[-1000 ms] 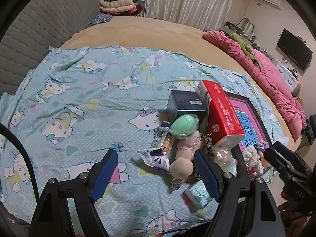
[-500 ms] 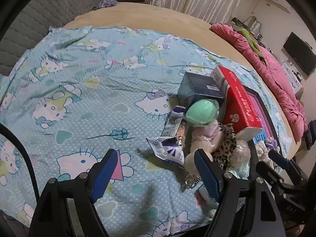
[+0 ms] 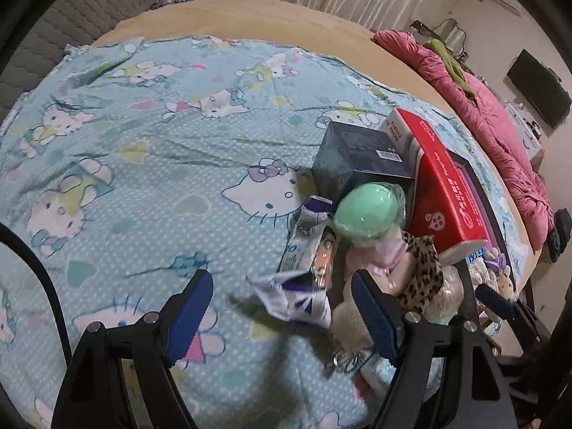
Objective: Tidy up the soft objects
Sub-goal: 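Move both open tools back toward the remaining pile, then grasp the wrapped snack packet with the left tool while the right tool grasps the bagged bread roll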
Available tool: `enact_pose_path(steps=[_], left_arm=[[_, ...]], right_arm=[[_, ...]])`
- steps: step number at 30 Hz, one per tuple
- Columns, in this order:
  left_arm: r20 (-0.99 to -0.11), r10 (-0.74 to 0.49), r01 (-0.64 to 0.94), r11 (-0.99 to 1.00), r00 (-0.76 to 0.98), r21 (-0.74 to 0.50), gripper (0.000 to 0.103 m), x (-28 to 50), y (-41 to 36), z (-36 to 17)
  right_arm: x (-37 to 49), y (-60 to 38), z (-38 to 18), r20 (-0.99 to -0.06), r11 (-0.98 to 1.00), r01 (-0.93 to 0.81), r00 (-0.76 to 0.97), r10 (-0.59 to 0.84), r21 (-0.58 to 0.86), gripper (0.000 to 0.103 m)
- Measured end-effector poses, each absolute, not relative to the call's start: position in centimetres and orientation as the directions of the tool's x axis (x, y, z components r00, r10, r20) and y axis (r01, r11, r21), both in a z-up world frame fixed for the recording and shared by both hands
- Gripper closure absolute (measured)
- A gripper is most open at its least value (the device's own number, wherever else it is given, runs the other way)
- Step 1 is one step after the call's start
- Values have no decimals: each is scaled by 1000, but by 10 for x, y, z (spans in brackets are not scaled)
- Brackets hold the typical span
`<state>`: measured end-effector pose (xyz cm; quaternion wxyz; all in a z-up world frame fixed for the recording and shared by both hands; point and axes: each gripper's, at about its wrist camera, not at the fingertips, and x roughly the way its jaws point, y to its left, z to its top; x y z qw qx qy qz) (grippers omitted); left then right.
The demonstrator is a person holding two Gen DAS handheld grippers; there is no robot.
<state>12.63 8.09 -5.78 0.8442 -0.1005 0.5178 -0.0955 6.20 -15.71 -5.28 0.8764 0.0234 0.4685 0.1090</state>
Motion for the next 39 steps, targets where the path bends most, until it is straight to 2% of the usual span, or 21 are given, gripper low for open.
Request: enact_pose_path(steps=[4,17,23,28,32,35,37,38,39], left_arm=[[-861,-296,83,954,414,-288,24,138,75,-67],[-887,-271,129,962,375,-240,24,150,60,-85],[-887,-280,135,960,367,-247,25,158,59,-88],[-888,-283,145,958,362,-247,32,163,56,-91],[-896,-262,160,963,357,-218,38,165,51,-96],[-900,-250,166,965,358,-202,46,165,49,-98],[-897,-261,172,962,356,-212,56,164,48,-99],[-894,-271,175,959,357,-221,66,164,48,-99],[-892,-275,176,958,358,-225,66,163,49,-98]], right_arm=[[67,-152,-58,-822,975,-184,530,207,126,20],[80,-140,-75,-825,959,-244,507,250,141,20],[78,-147,-75,-808,944,-259,500,313,205,38],[72,-152,-70,-796,938,-261,504,334,228,47],[68,-159,-65,-786,937,-252,516,341,242,49],[64,-161,-61,-779,935,-256,522,347,245,50],[61,-161,-58,-774,935,-258,529,348,244,50],[61,-162,-58,-773,934,-258,530,350,246,50],[60,-162,-57,-771,933,-259,530,353,250,50]])
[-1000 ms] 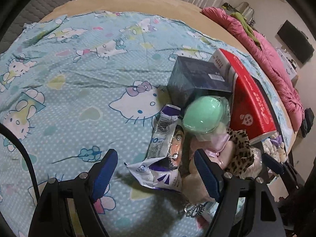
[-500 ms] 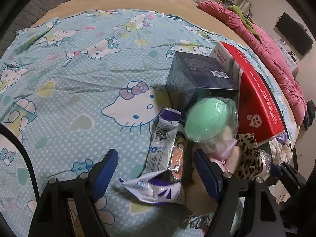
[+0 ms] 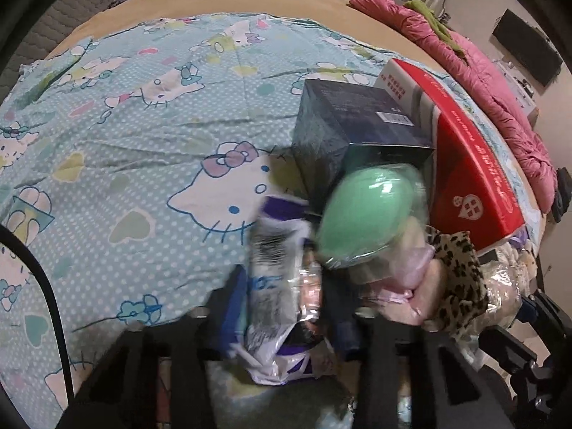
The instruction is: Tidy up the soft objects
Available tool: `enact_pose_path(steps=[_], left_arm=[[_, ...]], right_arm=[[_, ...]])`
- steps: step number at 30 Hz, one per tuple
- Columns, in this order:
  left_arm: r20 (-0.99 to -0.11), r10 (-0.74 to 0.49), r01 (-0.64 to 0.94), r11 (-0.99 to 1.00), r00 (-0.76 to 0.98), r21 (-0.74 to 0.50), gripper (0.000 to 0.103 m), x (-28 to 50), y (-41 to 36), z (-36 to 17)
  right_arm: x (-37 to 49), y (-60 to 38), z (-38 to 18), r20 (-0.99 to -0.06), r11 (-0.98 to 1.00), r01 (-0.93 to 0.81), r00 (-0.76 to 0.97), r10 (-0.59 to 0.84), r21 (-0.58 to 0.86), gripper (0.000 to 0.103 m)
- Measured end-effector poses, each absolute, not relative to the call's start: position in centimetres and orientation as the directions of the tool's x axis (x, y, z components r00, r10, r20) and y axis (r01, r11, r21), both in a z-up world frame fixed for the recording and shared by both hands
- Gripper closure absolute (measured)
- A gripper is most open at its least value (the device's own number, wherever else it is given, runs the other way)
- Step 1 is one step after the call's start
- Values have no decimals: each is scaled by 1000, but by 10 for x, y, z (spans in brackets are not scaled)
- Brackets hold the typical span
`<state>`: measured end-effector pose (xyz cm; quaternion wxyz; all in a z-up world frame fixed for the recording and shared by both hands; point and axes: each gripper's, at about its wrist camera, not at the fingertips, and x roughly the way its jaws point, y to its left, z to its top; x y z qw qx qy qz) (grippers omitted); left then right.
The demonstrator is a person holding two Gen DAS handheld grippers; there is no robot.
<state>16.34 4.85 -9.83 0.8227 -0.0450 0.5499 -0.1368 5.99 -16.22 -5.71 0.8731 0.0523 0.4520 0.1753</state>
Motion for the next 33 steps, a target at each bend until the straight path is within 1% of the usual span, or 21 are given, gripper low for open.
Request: enact_pose_path(steps=[10,15,18,24,33], left_arm=[[-897,-268,145,962,352,-231,68,144,61,-95],[-903,-237,119,971,359,-208,68,132,70,-91],[-894,-228,105,973,386,-203,68,124,76,-83],[-845,-217,104,976,488,-191,68,105,79,-45],[-823,-234,149,972,518,-182,68,92,54,-16]], right_arm=[[54,-167,-51,-759,927,-260,536,370,269,50],[53,-169,-48,-752,926,-257,542,376,278,51],[52,-172,-46,-742,924,-250,551,382,290,51],[47,-175,-36,-721,921,-253,572,391,298,51],[41,-180,-21,-686,913,-264,603,408,311,51]])
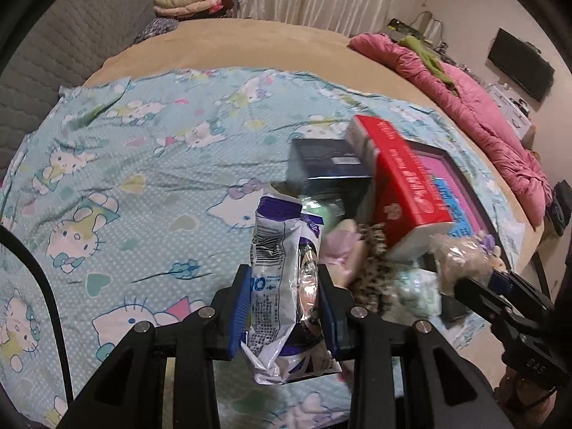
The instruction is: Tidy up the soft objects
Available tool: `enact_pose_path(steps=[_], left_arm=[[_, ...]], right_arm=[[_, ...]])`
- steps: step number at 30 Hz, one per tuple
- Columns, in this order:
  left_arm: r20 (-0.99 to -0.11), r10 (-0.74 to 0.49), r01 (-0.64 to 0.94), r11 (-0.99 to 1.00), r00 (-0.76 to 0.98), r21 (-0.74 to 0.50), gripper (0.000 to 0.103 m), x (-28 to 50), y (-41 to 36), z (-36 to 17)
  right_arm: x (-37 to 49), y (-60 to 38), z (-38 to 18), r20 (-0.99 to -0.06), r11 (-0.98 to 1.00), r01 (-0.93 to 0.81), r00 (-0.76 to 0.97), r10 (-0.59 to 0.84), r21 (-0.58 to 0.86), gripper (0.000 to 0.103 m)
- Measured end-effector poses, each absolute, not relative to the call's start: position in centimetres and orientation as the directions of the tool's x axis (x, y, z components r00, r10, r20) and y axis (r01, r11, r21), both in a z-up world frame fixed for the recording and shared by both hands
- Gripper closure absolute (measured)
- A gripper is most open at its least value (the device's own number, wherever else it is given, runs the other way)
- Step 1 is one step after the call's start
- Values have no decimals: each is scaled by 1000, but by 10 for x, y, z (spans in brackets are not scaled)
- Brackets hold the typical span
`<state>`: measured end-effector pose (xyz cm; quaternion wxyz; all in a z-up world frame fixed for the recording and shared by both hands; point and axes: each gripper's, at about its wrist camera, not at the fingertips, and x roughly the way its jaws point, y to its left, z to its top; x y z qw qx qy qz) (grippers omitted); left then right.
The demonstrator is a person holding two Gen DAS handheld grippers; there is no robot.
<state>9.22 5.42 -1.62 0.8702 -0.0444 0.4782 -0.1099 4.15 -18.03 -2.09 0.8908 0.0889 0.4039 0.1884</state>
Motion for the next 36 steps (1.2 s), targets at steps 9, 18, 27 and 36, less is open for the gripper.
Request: enact_pose_path(steps=[9,18,27,36], left_arm=[[-788,-253,210,964,561,-160,68,74,20,13],[-788,-256,234,961,560,-146,68,64,4,21],[-782,-268,245,958,563,-153,68,57,-13,29],[-780,-299,290,944,549,-157,68,49,-45,36]], right_arm=[[34,-190,-1,-644,912,-253,648,407,322,51],[30,-198,11,-624,913,-234,671,400,334,51],[26,-217,25,-599,915,-199,704,382,350,51],[21,-245,36,-580,913,-157,728,365,377,51]])
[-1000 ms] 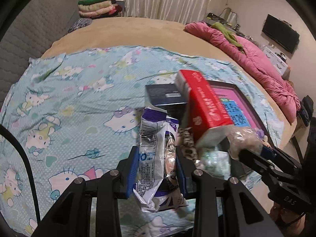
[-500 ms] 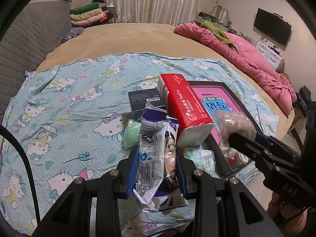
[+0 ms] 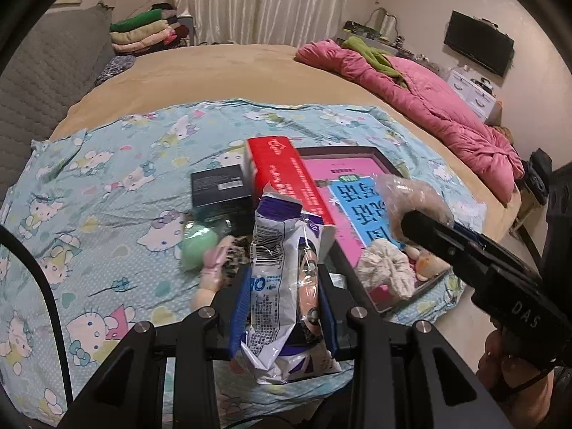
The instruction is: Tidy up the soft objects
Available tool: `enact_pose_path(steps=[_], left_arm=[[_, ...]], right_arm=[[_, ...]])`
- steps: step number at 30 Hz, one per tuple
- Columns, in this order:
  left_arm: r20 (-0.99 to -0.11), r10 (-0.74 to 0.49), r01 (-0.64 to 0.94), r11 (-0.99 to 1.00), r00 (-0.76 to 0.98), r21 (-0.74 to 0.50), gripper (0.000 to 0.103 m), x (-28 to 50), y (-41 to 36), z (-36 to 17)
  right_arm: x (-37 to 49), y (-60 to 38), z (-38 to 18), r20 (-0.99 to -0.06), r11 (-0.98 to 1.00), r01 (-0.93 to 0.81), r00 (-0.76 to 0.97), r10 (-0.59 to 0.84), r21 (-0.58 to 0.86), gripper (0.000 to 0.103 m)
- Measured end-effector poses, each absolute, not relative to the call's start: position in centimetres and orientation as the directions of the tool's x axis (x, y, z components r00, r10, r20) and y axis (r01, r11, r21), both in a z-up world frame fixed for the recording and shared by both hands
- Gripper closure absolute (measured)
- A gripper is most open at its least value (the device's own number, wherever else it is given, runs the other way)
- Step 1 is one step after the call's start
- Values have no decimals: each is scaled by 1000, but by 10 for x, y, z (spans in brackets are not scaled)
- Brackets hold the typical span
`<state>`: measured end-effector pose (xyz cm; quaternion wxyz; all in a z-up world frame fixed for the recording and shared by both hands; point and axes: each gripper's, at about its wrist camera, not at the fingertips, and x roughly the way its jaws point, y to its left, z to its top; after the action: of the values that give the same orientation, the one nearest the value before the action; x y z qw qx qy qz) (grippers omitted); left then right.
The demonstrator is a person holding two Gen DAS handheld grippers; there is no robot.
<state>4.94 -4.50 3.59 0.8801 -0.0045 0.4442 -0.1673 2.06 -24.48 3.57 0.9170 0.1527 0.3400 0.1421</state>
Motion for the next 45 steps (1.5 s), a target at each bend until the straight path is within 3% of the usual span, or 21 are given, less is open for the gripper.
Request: enact_pose_path(steps=[25,45], left_arm=[[-779,-355,414,900,518,-135,68,43,-125,47],[-843,-375,491,857,386,-157,68,59,-189,-1]], right_arm=[[-1,-345,55,-552,931,71,820,150,359,51],[-10,-396,39,-581,912,201,812,48,357,51]])
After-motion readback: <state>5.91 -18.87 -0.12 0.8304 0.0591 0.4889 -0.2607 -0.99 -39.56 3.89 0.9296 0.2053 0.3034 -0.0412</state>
